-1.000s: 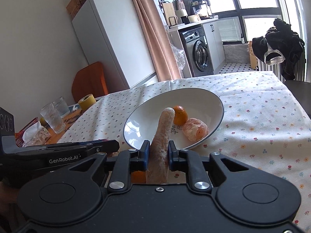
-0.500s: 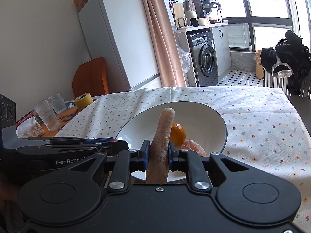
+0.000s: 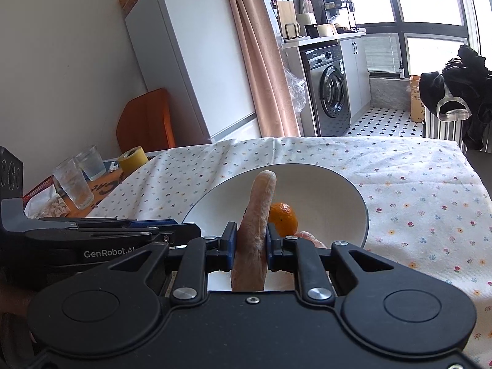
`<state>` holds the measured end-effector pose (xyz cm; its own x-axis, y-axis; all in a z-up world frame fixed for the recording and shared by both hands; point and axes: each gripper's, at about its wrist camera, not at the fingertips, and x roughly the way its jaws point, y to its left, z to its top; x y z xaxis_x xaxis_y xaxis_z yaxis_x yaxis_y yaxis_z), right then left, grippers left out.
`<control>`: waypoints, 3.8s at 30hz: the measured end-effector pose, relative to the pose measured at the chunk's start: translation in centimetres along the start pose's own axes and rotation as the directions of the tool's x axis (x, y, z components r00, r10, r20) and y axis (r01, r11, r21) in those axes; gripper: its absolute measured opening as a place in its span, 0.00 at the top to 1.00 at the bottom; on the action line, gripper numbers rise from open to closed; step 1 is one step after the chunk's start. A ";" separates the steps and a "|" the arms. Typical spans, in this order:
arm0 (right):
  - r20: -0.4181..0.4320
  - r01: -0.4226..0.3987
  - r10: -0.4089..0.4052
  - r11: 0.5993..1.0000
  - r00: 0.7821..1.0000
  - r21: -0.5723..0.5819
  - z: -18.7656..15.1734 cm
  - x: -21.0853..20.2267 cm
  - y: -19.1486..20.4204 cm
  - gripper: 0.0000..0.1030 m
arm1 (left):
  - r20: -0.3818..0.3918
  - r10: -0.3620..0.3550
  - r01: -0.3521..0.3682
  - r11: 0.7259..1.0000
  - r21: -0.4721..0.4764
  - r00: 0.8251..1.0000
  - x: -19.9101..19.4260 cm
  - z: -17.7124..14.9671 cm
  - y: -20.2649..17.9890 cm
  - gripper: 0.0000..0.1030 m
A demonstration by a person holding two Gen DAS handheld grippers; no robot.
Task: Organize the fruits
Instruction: 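Carry the segment and plum over the white bowl and open both tools to drop them, then move the right tool to a red plum on the cloth and grasp it, then lift the red plum with the right tool while the left tool grasps a small kumquat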
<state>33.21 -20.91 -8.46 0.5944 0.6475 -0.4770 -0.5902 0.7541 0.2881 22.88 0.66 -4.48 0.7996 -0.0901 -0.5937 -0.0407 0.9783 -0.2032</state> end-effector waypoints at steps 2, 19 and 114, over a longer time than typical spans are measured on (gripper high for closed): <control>-0.001 0.002 -0.002 1.000 1.000 -0.002 0.0 0.1 0.0 0.83 | 0.000 0.005 -0.005 1.000 -0.003 1.000 -0.4 -0.1 0.2 0.73; 0.006 -0.003 0.003 0.999 1.000 -0.040 -0.4 -1.4 1.1 0.51 | 0.032 0.036 -0.035 0.999 -0.006 0.999 -3.8 -2.3 0.9 0.41; -0.166 -0.042 0.016 0.987 0.986 -0.154 -10.2 -5.1 9.0 0.79 | -0.004 0.089 -0.089 0.995 -0.053 0.996 -10.3 -10.7 6.2 0.40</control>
<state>19.31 -18.50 -11.91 0.4861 0.6319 -0.6036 -0.6917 0.7003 0.1762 7.97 5.68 -7.95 0.7904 -0.0038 -0.6126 -0.1431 0.9712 -0.1907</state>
